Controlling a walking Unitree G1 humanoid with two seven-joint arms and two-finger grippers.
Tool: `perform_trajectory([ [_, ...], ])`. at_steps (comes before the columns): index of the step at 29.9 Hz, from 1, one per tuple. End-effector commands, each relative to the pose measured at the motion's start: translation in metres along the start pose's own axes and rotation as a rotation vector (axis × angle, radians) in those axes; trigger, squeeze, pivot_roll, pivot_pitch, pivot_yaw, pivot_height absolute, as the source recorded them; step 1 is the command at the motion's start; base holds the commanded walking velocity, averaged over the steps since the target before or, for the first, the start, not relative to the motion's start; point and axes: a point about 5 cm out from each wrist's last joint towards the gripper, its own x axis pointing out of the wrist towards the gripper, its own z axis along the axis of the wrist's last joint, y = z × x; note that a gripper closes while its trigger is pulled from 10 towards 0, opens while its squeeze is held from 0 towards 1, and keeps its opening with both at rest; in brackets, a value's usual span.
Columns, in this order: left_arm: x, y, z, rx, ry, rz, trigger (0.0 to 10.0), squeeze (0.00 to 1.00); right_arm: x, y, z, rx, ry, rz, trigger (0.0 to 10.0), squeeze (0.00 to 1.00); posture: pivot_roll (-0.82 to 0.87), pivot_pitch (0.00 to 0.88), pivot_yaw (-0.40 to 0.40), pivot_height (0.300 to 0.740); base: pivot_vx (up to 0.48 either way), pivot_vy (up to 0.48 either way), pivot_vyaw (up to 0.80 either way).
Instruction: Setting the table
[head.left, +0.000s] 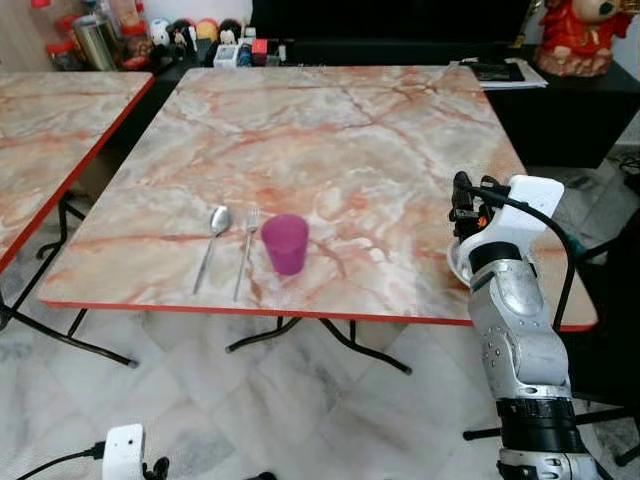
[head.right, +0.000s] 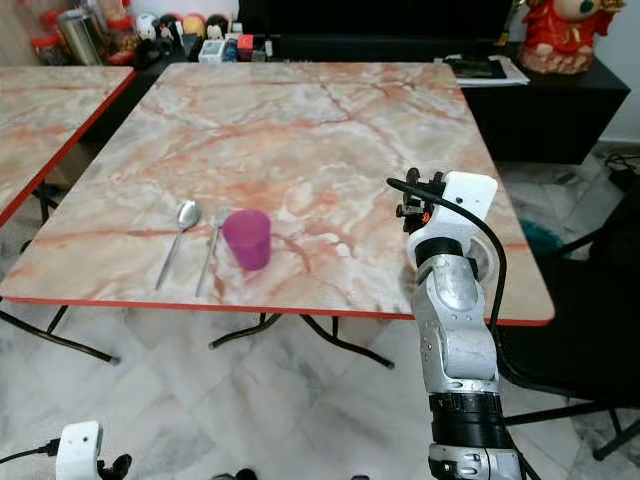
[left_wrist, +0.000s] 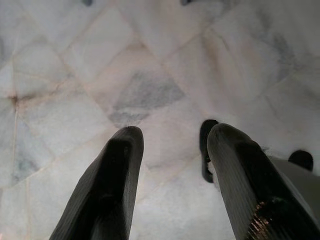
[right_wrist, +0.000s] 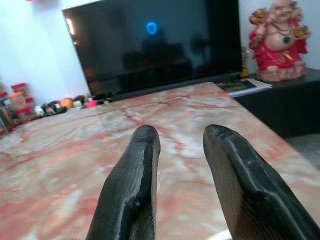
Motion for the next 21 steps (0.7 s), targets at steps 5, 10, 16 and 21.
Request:
perform_trajectory([
  [5,-0.001,0.001,-0.006,-0.041,0.027,0.008,10.0,0.0,0.0,0.003,0.006,-0.007,-0.008,0.009,10.0,0.0,-0.1,0.153,0.019,0.74,0.0,-0.259,0.0],
  [10,-0.001,-0.001,-0.007,-0.043,0.03,0.008,10.0,0.0,0.0,0.004,0.006,-0.006,-0.007,0.012,10.0,0.0,-0.1,0.153,0.02,0.74,0.0,0.0,0.0],
  [16,-0.001,-0.014,-0.016,-0.07,0.047,0.004,10.0,0.0,0.001,0.006,0.007,-0.001,-0.002,0.02,10.0,0.0,-0.09,0.151,0.017,0.74,0.0,0.0,0.0],
  [21,0.0,-0.026,-0.018,-0.067,0.047,-0.009,10.0,0.0,0.001,0.006,0.006,0.01,0.005,0.013,10.0,0.0,-0.09,0.15,0.016,0.74,0.0,0.288,0.0],
])
